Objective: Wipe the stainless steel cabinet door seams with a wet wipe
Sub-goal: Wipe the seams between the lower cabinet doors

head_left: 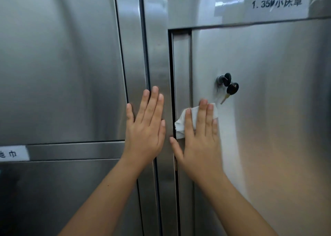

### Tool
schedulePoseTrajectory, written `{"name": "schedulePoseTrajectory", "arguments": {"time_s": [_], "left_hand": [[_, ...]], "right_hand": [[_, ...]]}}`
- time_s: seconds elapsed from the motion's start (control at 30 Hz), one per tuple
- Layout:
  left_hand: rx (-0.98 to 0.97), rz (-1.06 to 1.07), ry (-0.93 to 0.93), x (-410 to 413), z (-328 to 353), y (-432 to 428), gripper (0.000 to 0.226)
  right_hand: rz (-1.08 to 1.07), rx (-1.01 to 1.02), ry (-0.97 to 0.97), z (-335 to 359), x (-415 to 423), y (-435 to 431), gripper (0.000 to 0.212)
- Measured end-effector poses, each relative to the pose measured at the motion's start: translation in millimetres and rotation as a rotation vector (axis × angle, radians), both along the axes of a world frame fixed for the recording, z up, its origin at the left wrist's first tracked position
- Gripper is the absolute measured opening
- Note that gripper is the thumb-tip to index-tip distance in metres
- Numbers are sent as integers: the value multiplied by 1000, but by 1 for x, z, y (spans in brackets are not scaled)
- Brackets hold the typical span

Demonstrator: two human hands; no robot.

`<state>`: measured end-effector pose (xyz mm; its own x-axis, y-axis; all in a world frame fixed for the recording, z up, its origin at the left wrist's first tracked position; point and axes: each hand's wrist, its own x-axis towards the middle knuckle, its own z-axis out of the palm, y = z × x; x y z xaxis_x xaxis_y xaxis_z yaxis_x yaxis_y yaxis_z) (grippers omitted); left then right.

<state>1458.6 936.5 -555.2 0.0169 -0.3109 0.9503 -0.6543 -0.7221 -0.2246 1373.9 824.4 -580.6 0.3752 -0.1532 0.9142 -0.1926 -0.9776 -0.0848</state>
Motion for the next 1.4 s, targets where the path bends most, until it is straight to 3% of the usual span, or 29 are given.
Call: {"name": "schedulePoseTrajectory", "arguments": {"time_s": [0.3,0.43,1.0,1.17,1.4], "left_hand": [[-21,-8,-13,3,74,-3,54],[-4,15,-38,8,97,1,54],[-119,-47,-32,11,94,3,55],[-196,-121,-12,11,94,3,55],[-124,-145,-66,12,92,3,51]], "right_hand": [[16,-67,132,70,-4,-2,82],[45,-78,85,100,2,-8,78],[293,-38,-69,128,8,1,72],[194,-88,-53,130,22,9,70],[145,-58,-135,127,29,14,71]]}}
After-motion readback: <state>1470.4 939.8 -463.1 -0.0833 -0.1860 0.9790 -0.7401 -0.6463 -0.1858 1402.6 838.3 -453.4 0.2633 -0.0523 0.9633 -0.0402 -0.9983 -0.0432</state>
